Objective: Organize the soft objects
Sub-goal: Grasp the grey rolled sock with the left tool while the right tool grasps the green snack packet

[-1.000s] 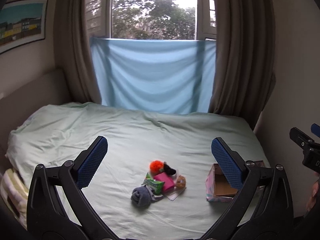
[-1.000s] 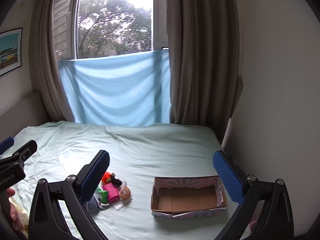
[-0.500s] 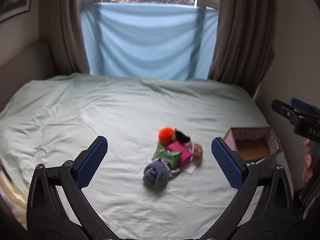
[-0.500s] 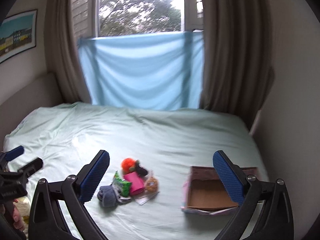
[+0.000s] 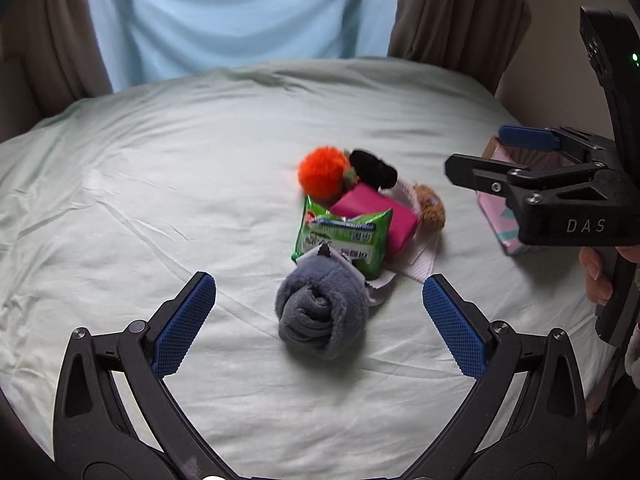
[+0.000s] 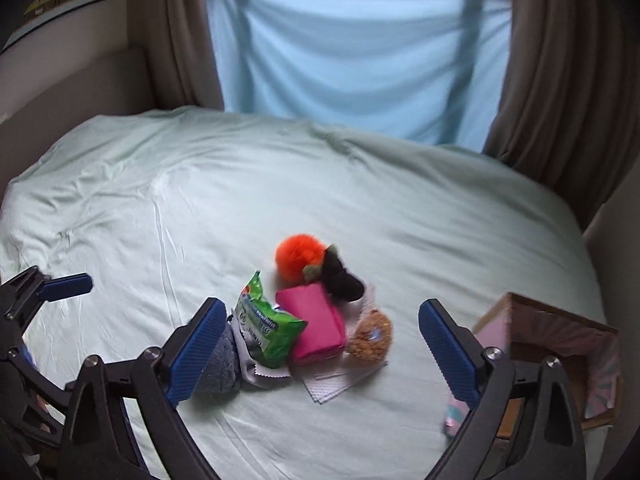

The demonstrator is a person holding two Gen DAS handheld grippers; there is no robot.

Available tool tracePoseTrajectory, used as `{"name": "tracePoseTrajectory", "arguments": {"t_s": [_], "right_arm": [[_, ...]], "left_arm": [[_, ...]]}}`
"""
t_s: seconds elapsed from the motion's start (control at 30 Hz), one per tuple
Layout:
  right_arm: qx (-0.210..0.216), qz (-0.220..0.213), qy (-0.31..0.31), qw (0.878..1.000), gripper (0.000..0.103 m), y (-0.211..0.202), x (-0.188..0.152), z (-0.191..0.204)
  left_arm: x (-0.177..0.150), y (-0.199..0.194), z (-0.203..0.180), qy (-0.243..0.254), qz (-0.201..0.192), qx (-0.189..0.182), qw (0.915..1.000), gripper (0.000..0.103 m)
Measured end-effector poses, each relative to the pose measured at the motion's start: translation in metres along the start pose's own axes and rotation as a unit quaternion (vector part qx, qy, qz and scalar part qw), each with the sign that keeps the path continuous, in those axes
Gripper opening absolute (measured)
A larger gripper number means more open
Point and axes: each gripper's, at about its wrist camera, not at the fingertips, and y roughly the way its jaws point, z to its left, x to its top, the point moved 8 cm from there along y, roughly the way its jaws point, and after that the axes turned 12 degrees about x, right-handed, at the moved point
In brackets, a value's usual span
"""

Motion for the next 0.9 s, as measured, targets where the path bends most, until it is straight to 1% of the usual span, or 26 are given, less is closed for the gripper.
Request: {"name": "tracePoseTrajectory", "arguments": {"t_s": [0.13, 0.3, 0.37, 0.5, 0.53, 0.57, 0.73, 0.77, 0.83, 0.9], "right_arm": [[0.024, 0.025, -0.014, 0.999, 0.086, 0.050, -0.015, -0.001], [0.052, 0.045, -0.029, 0.997, 0.083, 0.099, -0.026, 0.005], [0.060, 0.055, -0.036, 0.996, 0.075, 0.113, -0.029, 0.008], [0.079, 0.076, -0.043, 0.993, 0.064, 0.140, -0.037, 0.010], [0.090, 0.080, -0.041, 0.992, 0.060, 0.144, -0.039, 0.012], [0.095, 0.081, -0.039, 0.991, 0.059, 0.146, -0.040, 0.012], [0.112, 0.085, -0.037, 0.989, 0.055, 0.149, -0.046, 0.020], [0.116, 0.087, -0.035, 0.989, 0.053, 0.149, -0.048, 0.021], [0.126, 0.089, -0.030, 0.988, 0.050, 0.150, -0.049, 0.024], [0.139, 0.090, -0.025, 0.986, 0.046, 0.148, -0.050, 0.027]], "left_arm": [[-0.015, 0.042, -0.006, 0.014, 0.010, -0.010, 0.9998, 0.102], [-0.028, 0.075, -0.003, 0.017, 0.025, -0.019, 0.9994, 0.101], [-0.033, 0.083, -0.003, 0.016, 0.033, -0.025, 0.9990, 0.099], [-0.041, 0.101, -0.005, 0.016, 0.048, -0.034, 0.9981, 0.093], [-0.043, 0.102, -0.005, 0.016, 0.051, -0.036, 0.9979, 0.093], [-0.044, 0.104, -0.008, 0.014, 0.054, -0.043, 0.9975, 0.091], [-0.052, 0.112, -0.017, 0.009, 0.077, -0.072, 0.9944, 0.076], [-0.053, 0.113, -0.018, 0.008, 0.079, -0.076, 0.9940, 0.072], [-0.055, 0.113, -0.020, 0.005, 0.081, -0.078, 0.9936, 0.070], [-0.056, 0.111, -0.020, 0.000, 0.085, -0.082, 0.9930, 0.064]]}}
